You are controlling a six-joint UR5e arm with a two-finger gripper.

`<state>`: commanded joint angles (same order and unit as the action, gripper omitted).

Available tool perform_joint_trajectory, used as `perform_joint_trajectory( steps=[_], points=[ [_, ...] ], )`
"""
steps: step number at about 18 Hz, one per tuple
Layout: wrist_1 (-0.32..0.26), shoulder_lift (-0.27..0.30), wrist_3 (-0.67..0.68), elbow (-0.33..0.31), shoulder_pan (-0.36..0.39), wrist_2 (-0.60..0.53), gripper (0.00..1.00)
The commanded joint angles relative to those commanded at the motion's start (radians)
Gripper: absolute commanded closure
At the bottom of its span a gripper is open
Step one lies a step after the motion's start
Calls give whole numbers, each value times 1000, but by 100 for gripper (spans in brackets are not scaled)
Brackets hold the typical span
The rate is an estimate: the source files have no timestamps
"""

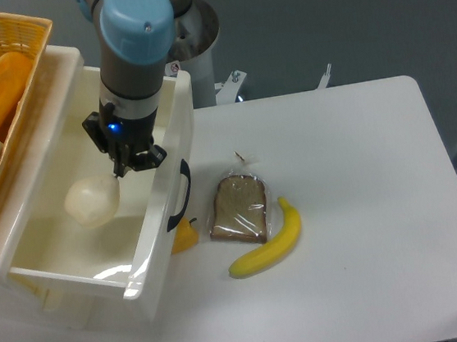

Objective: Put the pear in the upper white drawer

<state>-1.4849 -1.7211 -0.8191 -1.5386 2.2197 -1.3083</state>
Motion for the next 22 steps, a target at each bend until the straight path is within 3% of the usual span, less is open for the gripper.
perform_joint_trajectory(
  steps=[2,4,13,16,22],
  points=[
    [0,-9,-5,0,-20,-15,29],
    [5,-12,-5,0,-22,-17,18],
    [52,-6,2,40,-19,-14,1],
    [84,15,-6,43,26,-14,0],
    [86,72,5,40,127,-14,0]
  ],
)
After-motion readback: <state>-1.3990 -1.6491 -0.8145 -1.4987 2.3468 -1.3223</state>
